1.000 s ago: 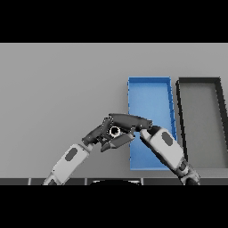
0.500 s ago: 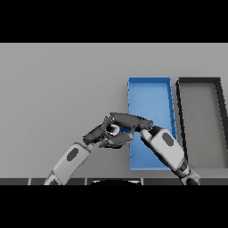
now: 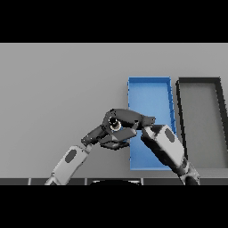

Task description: Pick up the blue pipe and place it into the blue bin.

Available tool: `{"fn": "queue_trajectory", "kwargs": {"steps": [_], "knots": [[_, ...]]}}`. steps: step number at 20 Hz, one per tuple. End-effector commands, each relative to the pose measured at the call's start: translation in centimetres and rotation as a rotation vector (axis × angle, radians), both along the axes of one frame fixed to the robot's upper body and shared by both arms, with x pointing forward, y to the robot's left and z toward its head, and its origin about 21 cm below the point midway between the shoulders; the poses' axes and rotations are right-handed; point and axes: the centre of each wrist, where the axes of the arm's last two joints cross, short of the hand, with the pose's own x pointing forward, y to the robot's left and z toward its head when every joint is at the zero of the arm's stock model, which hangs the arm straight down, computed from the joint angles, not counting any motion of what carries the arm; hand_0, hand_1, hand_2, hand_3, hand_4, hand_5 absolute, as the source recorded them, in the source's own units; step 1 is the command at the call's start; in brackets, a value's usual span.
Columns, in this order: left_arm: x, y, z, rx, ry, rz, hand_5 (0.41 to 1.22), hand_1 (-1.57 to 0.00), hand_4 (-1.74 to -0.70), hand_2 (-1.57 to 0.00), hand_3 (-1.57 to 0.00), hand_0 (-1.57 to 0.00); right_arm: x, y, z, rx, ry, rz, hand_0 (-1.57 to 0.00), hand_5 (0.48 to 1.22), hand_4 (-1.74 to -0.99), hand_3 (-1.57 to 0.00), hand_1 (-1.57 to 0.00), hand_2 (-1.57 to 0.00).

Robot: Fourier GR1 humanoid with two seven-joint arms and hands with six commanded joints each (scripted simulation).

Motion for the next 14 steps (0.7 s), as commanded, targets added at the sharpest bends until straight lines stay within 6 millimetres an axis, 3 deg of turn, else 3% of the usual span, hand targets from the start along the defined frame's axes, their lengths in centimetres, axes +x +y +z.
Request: {"fn": "queue_trajectory", "kwargs": {"steps": [1, 9, 13, 14], "knots": [[-0.3, -0.1, 0.0, -0.013, 0.002, -0.004, 0.527, -0.01, -0.92, -0.01, -0.01, -0.01, 0.0, -0.2, 1.3, 0.012, 0.041, 0.002, -1.57, 1.221, -1.491, -1.57, -1.57, -1.57], [-0.2, 0.1, 0.6, 0.013, -0.005, 0.007, 0.487, 0.0, -0.92, 0.0, 0.0, 0.0, 2.7, -1.3, 11.9, 0.136, -0.073, -0.076, -1.57, 1.221, -1.495, -1.57, -1.57, -1.57], [-0.5, 0.2, 0.6, 0.02, -0.013, 0.012, 0.487, 0.0, -0.9, 0.0, 0.0, 0.0, 5.9, -3.7, 14.3, 0.167, -0.074, -0.337, -1.57, 1.221, -1.497, -1.57, -1.57, -1.57], [-0.4, 0.5, 0.8, 0.021, -0.015, 0.012, 0.486, 0.0, -0.89, 0.0, 0.0, 0.0, 6.7, -4.6, 14.1, 0.144, -0.078, -0.386, -1.57, 1.221, -1.498, -1.57, -1.57, -1.57]]}}
